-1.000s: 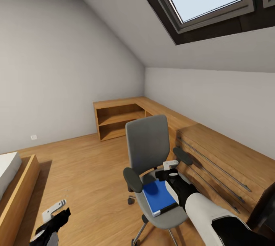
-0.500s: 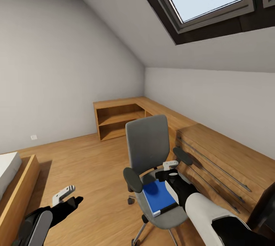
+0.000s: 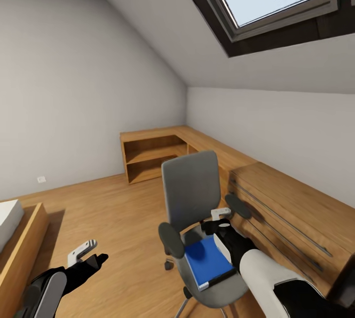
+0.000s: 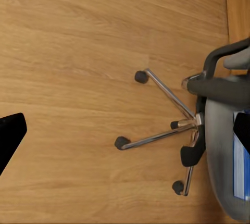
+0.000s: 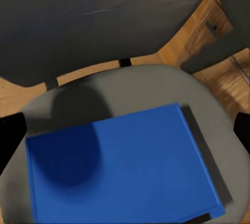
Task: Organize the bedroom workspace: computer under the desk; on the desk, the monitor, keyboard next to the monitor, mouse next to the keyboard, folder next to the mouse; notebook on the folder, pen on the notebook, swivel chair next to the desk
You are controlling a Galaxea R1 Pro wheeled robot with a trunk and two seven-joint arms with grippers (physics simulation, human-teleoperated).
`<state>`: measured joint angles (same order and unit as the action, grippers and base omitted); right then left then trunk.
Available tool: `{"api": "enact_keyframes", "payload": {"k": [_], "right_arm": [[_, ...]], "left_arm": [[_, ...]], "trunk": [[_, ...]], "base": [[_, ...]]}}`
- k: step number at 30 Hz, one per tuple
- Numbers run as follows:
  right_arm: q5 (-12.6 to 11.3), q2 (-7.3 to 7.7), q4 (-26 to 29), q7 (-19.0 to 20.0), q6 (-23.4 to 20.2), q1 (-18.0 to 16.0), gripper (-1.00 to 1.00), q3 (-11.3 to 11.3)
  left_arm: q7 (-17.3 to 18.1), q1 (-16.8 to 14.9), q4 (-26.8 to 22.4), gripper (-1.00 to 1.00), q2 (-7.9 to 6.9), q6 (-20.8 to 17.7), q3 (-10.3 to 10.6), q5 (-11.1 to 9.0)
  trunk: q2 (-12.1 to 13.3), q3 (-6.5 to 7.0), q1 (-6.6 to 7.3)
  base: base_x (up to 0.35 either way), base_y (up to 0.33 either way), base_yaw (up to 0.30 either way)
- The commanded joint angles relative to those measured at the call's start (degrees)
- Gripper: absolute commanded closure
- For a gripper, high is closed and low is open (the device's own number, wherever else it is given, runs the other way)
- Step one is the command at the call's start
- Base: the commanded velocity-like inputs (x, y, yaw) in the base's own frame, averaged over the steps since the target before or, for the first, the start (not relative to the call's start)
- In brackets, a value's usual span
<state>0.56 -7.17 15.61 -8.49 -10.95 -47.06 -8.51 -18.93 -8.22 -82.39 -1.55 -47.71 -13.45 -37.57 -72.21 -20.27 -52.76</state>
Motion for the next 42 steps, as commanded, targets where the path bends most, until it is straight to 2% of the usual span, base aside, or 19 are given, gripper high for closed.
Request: {"api": "enact_keyframes", "payload": {"k": [1, 19, 42], "right_arm": [[0.1, 0.03, 0.1, -0.3, -0.5, 0.0, -1.0, -0.4], [0.3, 0.05, 0.1, -0.4, -0.5, 0.0, -1.0, -0.5], [0.4, 0.14, 0.0, -0.4, -0.5, 0.0, -1.0, -0.5]], "left_arm": [[-0.5, 0.0, 0.0, -1.0, -0.01, -0.2, 0.0, -0.6], [-0.7, 0.0, 0.6, -1.0, 0.05, -0.3, -0.1, -0.5], [-0.7, 0.0, -0.8, -1.0, 0.05, -0.5, -0.2, -0.6]], "trunk": [[0.0, -0.07, -0.03], [0.0, -0.07, -0.03], [-9.3, -4.2, -5.08]], "base": [[0.293, 0.0, 0.0], [0.131, 0.0, 0.0], [0.001, 0.0, 0.0]]}}
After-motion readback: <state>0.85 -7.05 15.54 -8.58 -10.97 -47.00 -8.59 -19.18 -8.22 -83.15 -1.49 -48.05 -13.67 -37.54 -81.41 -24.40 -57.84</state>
